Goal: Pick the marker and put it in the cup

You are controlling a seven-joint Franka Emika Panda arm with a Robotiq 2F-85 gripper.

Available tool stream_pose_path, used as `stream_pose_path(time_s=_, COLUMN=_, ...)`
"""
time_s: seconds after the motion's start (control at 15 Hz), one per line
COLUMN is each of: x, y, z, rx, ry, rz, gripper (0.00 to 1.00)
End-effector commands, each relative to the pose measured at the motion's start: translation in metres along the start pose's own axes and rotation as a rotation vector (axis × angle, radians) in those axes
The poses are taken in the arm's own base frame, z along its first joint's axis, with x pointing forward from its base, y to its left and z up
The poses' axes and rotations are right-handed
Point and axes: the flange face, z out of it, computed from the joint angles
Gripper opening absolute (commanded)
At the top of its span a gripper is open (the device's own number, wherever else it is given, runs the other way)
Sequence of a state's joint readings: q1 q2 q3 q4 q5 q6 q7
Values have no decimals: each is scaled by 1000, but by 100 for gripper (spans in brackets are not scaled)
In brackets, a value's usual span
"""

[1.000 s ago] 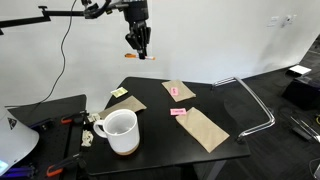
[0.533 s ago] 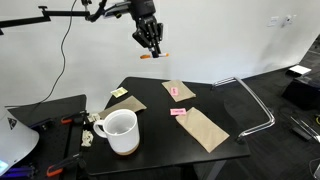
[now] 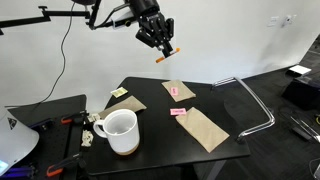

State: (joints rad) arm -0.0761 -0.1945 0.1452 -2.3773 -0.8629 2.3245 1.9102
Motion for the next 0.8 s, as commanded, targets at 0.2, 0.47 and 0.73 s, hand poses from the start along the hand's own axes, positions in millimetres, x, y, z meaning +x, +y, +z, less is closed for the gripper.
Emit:
stream_pose_path(time_s=0.2, x=-4, y=0, z=2, rx=-124, ry=256, rz=188, gripper=3)
stream_pose_path(time_s=0.47, x=-13, y=3, z=4, rx=-227, ry=390, rz=257, gripper=3)
stream_pose_path(time_s=0.73, x=-22, y=6, z=7, rx=-342, ry=498, rz=283, gripper=3)
